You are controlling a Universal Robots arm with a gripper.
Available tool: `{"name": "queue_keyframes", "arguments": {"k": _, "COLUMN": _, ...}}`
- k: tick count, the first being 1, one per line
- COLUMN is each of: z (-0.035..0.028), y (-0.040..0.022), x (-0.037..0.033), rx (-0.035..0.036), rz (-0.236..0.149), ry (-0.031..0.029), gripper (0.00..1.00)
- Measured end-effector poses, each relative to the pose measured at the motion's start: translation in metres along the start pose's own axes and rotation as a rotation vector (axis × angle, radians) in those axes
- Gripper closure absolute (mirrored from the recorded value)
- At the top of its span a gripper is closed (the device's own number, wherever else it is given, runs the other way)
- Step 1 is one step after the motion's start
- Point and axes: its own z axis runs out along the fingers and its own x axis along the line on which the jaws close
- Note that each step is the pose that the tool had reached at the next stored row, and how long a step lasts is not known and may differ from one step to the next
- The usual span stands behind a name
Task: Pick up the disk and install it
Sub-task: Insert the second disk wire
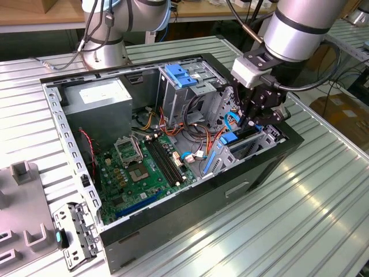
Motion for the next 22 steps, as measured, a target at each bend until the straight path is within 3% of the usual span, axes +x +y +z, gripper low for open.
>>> {"name": "queue_keyframes", "arguments": {"k": 22, "z": 0.0059, "y": 0.0004, "x": -0.0026, "rx": 0.0001, "rz": 0.002, "ry": -0.0002, "gripper": 0.84}}
